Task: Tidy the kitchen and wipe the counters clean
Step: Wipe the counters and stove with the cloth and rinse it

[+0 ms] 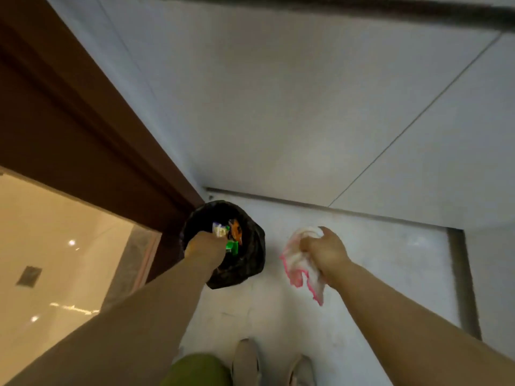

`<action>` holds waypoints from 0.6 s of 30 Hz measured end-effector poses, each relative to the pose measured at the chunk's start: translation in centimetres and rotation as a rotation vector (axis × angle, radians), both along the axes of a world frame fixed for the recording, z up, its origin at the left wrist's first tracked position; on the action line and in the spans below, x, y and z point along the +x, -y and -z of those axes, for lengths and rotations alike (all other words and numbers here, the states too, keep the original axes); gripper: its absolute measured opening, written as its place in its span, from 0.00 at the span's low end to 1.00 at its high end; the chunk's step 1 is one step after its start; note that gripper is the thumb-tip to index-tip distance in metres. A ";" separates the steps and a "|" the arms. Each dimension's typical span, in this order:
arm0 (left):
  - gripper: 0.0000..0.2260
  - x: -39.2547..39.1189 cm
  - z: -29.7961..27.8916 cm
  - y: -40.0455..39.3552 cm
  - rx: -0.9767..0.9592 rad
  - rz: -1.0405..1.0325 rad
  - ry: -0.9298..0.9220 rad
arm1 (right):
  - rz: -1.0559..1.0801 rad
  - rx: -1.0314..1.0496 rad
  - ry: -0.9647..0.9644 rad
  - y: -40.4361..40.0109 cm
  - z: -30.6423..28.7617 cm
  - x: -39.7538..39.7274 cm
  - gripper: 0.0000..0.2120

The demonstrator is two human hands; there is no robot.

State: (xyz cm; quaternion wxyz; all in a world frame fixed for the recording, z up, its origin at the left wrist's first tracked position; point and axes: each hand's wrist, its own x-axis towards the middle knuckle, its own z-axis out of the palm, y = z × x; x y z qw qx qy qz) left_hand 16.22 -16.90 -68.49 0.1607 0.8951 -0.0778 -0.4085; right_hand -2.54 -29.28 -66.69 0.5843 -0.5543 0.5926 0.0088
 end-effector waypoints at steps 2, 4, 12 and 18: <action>0.18 2.2 6.7 -1.6 0.139 -0.068 0.034 | -0.053 0.059 -0.034 -0.5 6.2 1.1 0.09; 0.24 3.6 11.5 -2.8 0.256 -0.147 0.044 | -0.090 0.079 -0.074 -0.9 11.3 2.3 0.10; 0.27 7.9 23.1 -4.8 0.361 -0.223 0.036 | -0.357 0.120 -0.139 -1.4 23.0 9.5 0.15; 0.25 7.1 23.4 -5.3 0.184 -0.324 0.039 | -0.264 0.211 -0.124 -0.8 23.3 9.7 0.09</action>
